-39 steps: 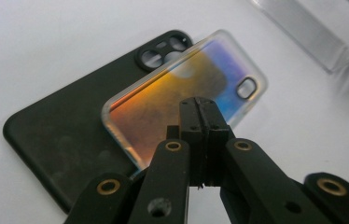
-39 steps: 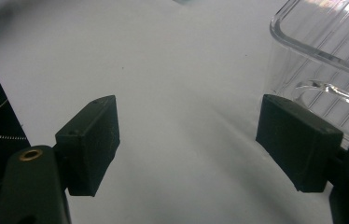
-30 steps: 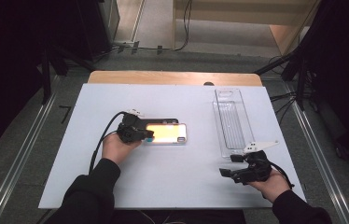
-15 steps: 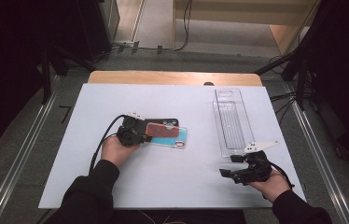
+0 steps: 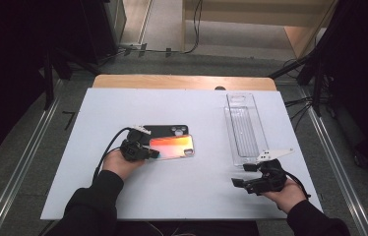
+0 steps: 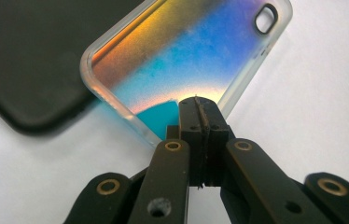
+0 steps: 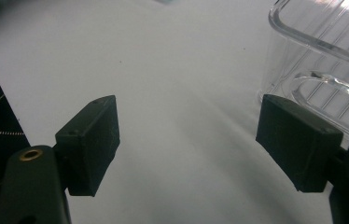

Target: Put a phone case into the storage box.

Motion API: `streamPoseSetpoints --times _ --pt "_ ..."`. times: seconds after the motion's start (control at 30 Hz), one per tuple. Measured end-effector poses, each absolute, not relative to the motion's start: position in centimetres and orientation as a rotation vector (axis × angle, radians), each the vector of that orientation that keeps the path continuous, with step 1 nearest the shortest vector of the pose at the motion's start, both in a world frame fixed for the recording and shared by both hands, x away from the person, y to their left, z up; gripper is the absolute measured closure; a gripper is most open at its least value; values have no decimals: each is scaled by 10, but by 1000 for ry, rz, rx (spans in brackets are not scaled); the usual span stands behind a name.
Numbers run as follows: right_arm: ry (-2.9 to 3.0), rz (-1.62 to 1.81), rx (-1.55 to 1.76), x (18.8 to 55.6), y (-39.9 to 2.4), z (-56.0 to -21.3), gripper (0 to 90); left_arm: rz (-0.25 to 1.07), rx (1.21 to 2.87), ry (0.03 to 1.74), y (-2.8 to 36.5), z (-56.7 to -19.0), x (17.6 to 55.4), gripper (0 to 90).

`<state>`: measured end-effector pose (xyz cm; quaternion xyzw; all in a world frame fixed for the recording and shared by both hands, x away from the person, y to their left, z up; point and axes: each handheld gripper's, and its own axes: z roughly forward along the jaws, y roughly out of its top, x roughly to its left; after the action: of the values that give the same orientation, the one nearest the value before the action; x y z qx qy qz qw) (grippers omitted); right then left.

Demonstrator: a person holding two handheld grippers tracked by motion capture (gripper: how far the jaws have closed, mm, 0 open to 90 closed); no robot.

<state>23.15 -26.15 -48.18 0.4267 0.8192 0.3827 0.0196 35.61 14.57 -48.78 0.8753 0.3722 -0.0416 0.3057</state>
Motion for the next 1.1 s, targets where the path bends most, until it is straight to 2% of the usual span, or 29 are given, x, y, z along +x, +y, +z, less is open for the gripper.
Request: streamPoseSetpoints --times 0.9,1.1 --pt "2545 1180 1326 231 -261 -482 195 -261 2349 903 143 -489 317 900" --pt "2542 1183 1318 231 -261 -482 195 -236 2230 921 155 -479 321 801"
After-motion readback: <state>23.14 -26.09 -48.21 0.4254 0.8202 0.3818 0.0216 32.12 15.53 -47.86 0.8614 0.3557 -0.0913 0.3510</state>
